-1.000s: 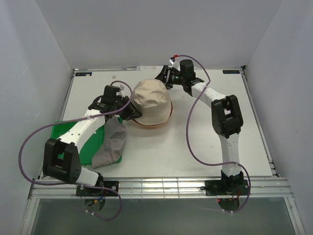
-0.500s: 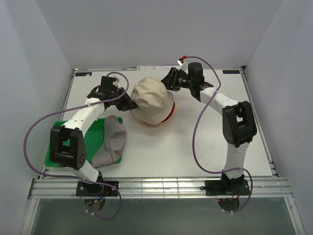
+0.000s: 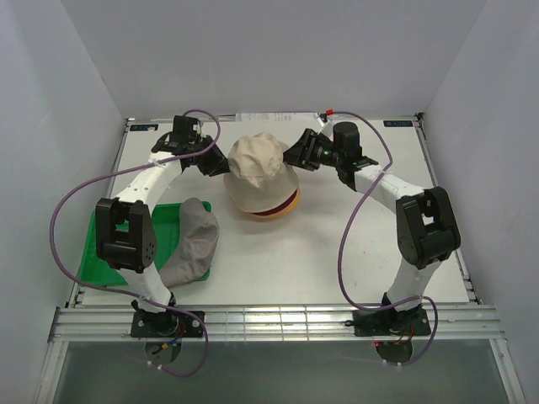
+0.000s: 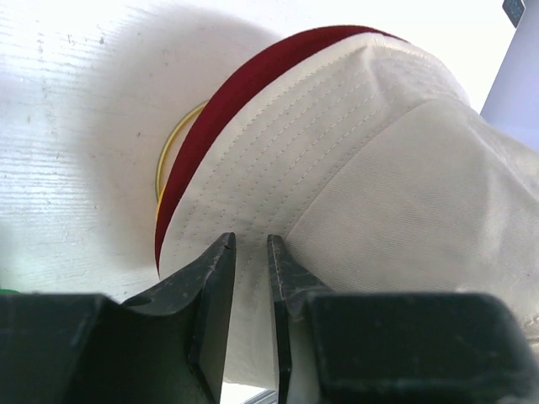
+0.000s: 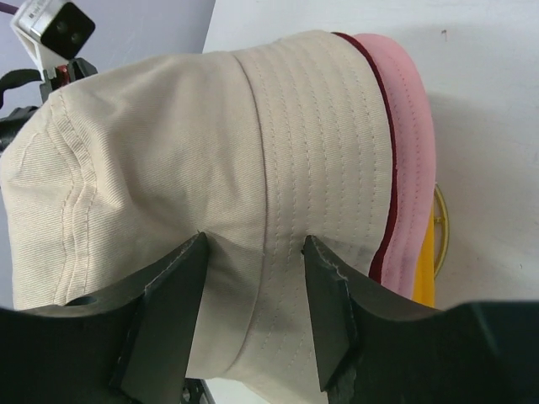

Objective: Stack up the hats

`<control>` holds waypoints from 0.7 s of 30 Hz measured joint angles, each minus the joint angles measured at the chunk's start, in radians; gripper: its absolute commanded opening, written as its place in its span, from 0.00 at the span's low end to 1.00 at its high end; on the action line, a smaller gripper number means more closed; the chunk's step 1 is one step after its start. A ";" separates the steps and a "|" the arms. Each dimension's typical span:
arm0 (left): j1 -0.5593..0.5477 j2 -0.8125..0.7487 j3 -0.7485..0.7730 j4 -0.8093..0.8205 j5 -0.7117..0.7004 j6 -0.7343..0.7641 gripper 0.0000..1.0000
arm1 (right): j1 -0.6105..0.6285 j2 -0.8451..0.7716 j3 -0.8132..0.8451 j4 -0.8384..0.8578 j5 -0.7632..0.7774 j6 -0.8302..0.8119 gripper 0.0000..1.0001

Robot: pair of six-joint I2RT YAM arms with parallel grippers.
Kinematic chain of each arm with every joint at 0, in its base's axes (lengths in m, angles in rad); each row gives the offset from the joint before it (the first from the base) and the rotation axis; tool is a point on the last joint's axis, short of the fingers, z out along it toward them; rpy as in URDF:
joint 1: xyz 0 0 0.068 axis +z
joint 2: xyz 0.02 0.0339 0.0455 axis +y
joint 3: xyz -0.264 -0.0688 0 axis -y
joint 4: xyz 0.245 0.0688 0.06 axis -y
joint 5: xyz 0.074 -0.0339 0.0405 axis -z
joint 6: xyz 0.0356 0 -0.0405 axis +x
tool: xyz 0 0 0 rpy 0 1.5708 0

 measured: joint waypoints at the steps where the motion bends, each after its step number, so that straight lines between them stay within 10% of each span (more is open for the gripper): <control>1: 0.001 0.005 0.008 0.000 0.000 0.002 0.35 | 0.000 -0.003 -0.008 0.000 0.001 0.005 0.55; 21: 0.065 0.005 0.073 -0.018 0.068 0.069 0.51 | -0.055 -0.047 -0.079 -0.043 -0.040 0.064 0.60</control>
